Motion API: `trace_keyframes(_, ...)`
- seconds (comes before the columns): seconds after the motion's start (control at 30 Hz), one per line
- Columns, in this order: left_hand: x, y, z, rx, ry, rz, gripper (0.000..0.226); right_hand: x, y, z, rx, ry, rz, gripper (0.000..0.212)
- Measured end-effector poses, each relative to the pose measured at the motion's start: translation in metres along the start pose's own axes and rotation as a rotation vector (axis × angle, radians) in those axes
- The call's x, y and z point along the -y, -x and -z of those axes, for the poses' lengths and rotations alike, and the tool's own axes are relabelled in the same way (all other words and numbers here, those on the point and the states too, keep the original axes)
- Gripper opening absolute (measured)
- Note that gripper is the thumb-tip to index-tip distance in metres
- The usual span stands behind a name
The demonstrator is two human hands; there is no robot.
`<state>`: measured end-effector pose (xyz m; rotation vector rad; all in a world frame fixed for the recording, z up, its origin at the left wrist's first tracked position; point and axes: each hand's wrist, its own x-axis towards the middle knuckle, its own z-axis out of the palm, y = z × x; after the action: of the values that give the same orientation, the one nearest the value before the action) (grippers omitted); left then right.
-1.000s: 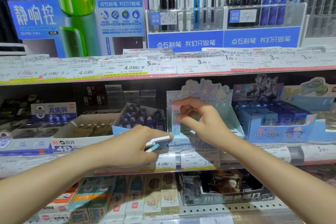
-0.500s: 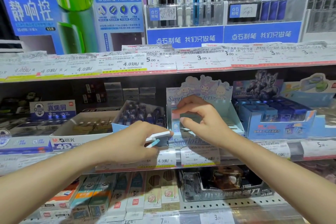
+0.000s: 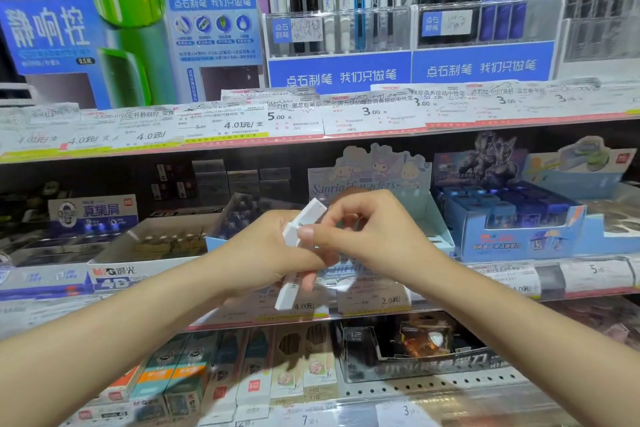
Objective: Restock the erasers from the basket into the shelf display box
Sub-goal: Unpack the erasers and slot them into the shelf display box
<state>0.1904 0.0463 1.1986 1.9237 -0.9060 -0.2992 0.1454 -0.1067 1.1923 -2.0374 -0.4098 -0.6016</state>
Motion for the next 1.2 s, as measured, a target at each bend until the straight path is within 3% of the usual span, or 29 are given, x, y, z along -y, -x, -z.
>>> trace_keyframes(0.27, -0.004, 0.000, -0.007, -0.038, 0.086, -0.021, 0.011, 0.003, -0.003, 0.003, 0.109, -0.154, -0.180, 0.020)
trace_keyframes(0.37, 0.000, 0.003, -0.001, -0.044, 0.171, 0.041, 0.026, 0.004, -0.007, 0.009, 0.108, -0.202, -0.226, 0.012)
trace_keyframes(0.53, 0.000, 0.008, 0.004, 0.002, 0.402, 0.114, 0.007, 0.001, -0.011, 0.018, 0.125, -0.315, -0.282, 0.012)
trace_keyframes(0.77, 0.005, 0.002, -0.001, -0.183, 0.245, 0.046, 0.020, 0.000, -0.007, 0.012, 0.167, -0.314, -0.222, 0.015)
trace_keyframes(0.9, 0.006, -0.002, 0.001, -0.254, 0.167, 0.007, 0.020, 0.000, -0.008, 0.016, 0.111, -0.286, -0.187, 0.019)
trace_keyframes(1.0, 0.012, -0.003, 0.008, -0.303, -0.066, -0.104, 0.025, -0.006, -0.018, 0.031, 0.002, -0.126, -0.128, 0.028)
trace_keyframes(1.1, 0.018, -0.002, 0.012, -0.286, -0.294, -0.201, 0.025, -0.015, -0.029, 0.041, -0.089, 0.080, -0.060, 0.033)
trace_keyframes(1.2, 0.021, -0.006, 0.014, -0.197, -0.470, -0.237, 0.020, -0.030, -0.037, 0.039, -0.143, 0.095, -0.069, 0.026)
